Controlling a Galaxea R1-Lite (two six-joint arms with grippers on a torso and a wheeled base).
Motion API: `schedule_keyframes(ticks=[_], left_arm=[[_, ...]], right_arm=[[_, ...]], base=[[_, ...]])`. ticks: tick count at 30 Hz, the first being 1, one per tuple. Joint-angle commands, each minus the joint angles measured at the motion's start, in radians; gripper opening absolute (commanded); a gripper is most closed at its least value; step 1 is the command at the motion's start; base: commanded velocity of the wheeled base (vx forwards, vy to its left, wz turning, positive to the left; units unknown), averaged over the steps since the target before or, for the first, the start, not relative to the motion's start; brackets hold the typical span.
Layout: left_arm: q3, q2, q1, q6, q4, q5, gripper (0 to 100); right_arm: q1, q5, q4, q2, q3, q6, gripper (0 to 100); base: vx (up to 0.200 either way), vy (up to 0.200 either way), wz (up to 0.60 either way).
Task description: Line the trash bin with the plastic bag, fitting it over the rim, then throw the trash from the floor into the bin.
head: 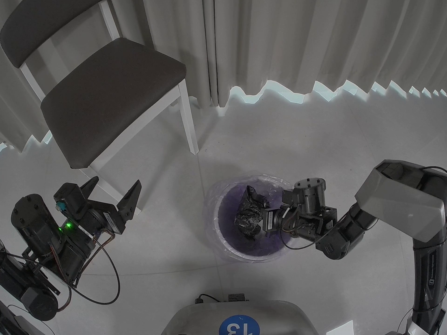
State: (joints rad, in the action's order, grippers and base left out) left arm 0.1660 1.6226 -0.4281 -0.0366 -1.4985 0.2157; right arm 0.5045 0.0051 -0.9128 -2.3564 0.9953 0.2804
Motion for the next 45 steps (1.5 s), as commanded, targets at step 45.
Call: schedule_keyframes(ticks=[45], left_arm=[[-0.013,-0.084,-0.031,0.003,0.014,-0.021,100]], right_arm=[[0.029,-0.008,0.672,0.065,0.298,-0.153,0]], base=[[0.000,0.000,0.00]])
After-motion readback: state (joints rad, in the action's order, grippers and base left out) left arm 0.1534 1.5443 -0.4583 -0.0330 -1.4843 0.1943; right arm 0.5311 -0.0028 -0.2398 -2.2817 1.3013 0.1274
